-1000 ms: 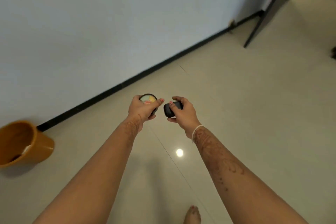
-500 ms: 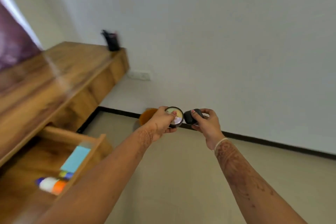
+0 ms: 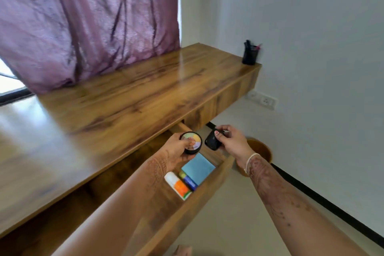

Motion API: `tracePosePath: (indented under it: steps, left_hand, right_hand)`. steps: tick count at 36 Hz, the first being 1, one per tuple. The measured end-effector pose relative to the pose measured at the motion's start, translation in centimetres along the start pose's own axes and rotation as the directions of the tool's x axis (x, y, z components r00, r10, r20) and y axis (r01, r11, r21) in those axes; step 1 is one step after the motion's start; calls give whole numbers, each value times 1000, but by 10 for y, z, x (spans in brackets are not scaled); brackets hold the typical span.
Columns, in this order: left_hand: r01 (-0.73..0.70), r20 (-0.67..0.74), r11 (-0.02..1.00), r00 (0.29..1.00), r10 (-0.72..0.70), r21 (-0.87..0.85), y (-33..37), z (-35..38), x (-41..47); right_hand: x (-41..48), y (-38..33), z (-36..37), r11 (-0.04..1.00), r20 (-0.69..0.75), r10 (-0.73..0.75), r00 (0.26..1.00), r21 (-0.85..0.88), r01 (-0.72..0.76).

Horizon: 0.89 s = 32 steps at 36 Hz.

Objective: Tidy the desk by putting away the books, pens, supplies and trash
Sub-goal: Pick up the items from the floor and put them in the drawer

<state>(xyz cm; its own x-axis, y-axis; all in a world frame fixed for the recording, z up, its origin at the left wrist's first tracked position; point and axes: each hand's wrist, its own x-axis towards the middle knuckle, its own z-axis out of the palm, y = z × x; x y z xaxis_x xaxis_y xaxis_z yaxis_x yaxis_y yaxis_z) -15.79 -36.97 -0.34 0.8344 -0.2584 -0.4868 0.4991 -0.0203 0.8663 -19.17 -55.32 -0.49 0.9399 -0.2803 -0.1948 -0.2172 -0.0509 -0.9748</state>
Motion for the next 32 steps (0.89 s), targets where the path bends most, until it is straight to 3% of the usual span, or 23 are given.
tracePosePath:
  steps: [8, 16, 23, 32]
  left_hand:
    - [55, -188, 997, 981, -43, 61, -25, -61, 30]
    - [77, -345, 954, 938, 29, 291, -48, -66, 51]
    - [196, -487, 903, 873, 16, 382, -61, -62, 69]
    - [346, -597, 857, 800, -58, 381, -74, -58, 93]
  right_hand:
    - [39, 3, 54, 895, 178, -32, 983, -433, 108]
    - [77, 3, 81, 551, 483, 34, 875, -740, 386]
    - [113, 5, 103, 263, 693, 194, 695, -719, 643]
    - [134, 10, 121, -32, 802, 322, 503, -522, 852]
